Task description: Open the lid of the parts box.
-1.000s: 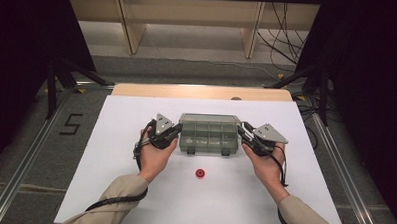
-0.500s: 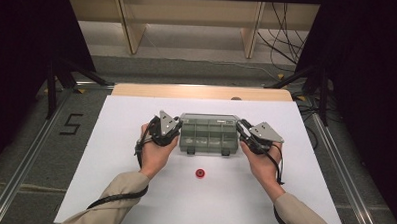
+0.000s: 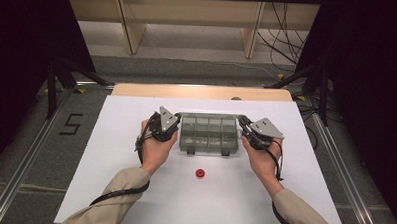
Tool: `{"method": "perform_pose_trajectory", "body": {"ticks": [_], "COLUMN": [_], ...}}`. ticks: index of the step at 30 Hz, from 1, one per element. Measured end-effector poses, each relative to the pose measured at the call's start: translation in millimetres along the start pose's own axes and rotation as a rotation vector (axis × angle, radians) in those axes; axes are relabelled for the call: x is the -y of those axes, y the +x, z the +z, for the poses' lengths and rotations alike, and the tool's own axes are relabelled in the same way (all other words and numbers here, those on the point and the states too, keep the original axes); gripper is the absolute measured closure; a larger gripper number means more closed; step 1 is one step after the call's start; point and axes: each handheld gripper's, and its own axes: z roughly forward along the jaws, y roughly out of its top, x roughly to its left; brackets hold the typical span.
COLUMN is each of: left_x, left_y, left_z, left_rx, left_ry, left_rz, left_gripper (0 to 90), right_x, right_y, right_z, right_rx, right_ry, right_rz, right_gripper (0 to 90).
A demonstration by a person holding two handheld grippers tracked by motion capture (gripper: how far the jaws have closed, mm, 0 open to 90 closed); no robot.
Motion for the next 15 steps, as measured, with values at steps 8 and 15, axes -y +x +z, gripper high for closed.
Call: {"method": "perform_pose_trajectory", "body": {"ticks": [8, 15], "left_x": [-3.4, -5.1], "left_y": [3.0, 5.4], "left_z": [2.5, 4.3], "left_rx": [-0.003, -0.005], "left_ry": [-0.006, -0.009], "left_rz": [-0.011, -0.017], "left_gripper": [86.3, 86.9], "right_x": [-5.0, -8.3], "right_y": [-0.8, -0.1], "right_z": [3.8, 6.4], "right_rx": [0.021, 0.038], "right_ry": [0.004, 0.006], "right_rz": [0.008, 0.023], "right_gripper": [86.6, 87.4]}}
